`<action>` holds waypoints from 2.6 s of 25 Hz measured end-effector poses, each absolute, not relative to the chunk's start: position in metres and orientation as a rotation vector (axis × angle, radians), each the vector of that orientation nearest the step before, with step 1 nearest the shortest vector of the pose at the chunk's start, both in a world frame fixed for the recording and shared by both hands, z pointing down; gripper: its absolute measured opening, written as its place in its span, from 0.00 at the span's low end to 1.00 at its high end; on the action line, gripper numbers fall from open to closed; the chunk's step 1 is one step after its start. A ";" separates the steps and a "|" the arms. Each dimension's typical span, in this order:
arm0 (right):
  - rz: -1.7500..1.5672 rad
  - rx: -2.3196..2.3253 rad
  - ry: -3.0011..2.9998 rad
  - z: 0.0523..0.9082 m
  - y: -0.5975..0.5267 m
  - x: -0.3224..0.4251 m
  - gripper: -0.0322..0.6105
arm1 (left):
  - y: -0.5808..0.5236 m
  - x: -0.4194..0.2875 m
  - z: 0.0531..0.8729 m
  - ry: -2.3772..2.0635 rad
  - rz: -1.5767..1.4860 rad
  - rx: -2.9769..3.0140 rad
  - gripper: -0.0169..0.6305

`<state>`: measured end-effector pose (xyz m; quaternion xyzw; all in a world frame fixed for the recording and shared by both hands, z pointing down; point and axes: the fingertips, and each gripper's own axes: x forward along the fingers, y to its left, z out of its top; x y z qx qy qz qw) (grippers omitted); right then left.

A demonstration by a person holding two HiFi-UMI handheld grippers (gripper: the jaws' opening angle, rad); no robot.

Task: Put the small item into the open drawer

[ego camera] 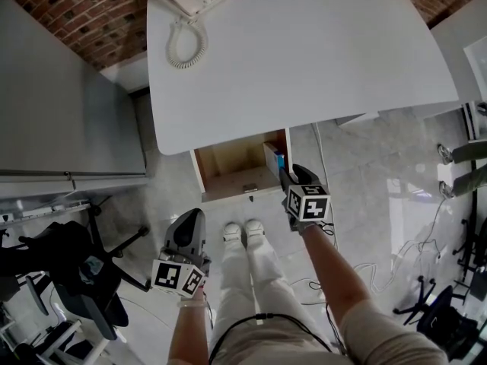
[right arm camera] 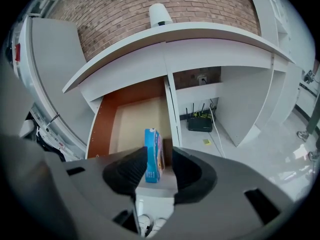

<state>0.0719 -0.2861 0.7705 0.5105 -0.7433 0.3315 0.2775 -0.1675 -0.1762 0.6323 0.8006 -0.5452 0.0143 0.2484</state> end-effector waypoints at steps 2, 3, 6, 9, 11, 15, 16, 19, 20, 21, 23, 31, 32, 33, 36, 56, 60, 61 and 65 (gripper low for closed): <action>0.893 1.380 -1.995 0.768 -0.287 0.074 0.30 | -0.178 -0.167 0.632 -1.480 0.042 2.187 0.04; 0.895 1.385 -1.999 0.766 -0.288 0.075 0.30 | -0.179 -0.166 0.632 -1.479 0.044 2.188 0.04; 0.893 1.394 -2.025 0.755 -0.287 0.076 0.30 | -0.183 -0.167 0.628 -1.479 0.047 2.190 0.04; 0.878 1.402 -2.063 0.739 -0.287 0.076 0.28 | -0.188 -0.168 0.621 -1.483 0.044 2.199 0.04; 0.864 1.408 -2.087 0.729 -0.286 0.076 0.25 | -0.192 -0.169 0.616 -1.488 0.043 2.206 0.04; 0.807 1.408 -2.125 0.709 -0.283 0.077 0.14 | -0.198 -0.168 0.606 -1.489 0.040 2.222 0.04; 0.791 1.408 -2.133 0.704 -0.282 0.078 0.11 | -0.199 -0.168 0.604 -1.488 0.039 2.227 0.04; 0.764 1.410 -2.158 0.691 -0.282 0.079 0.06 | -0.202 -0.168 0.599 -1.483 0.042 2.237 0.04; 0.766 1.410 -2.169 0.686 -0.280 0.079 0.06 | -0.202 -0.167 0.598 -1.481 0.045 2.239 0.04; 0.771 1.408 -2.181 0.682 -0.279 0.079 0.06 | -0.201 -0.167 0.596 -1.479 0.047 2.243 0.04; 0.775 1.403 -2.208 0.672 -0.274 0.078 0.06 | -0.200 -0.167 0.592 -1.475 0.049 2.250 0.04; 0.756 1.383 -2.304 0.636 -0.269 0.068 0.06 | -0.205 -0.173 0.571 -1.491 0.042 2.262 0.04; 0.745 1.377 -2.316 0.631 -0.269 0.066 0.06 | -0.206 -0.174 0.568 -1.494 0.040 2.266 0.04; 0.733 1.368 -2.331 0.626 -0.270 0.064 0.06 | -0.207 -0.174 0.565 -1.497 0.039 2.269 0.04; 0.694 1.334 -2.375 0.610 -0.270 0.059 0.06 | -0.210 -0.176 0.556 -1.501 0.032 2.279 0.04; 0.451 1.322 -2.527 0.514 -0.269 0.058 0.06 | -0.217 -0.185 0.484 -1.569 -0.041 2.365 0.04; 0.421 1.324 -2.549 0.496 -0.269 0.059 0.06 | -0.218 -0.187 0.469 -1.584 -0.049 2.384 0.04; 0.412 1.326 -2.556 0.492 -0.269 0.059 0.06 | -0.218 -0.187 0.466 -1.587 -0.051 2.387 0.04; 0.394 1.329 -2.579 0.479 -0.270 0.059 0.06 | -0.218 -0.189 0.455 -1.603 -0.061 2.394 0.04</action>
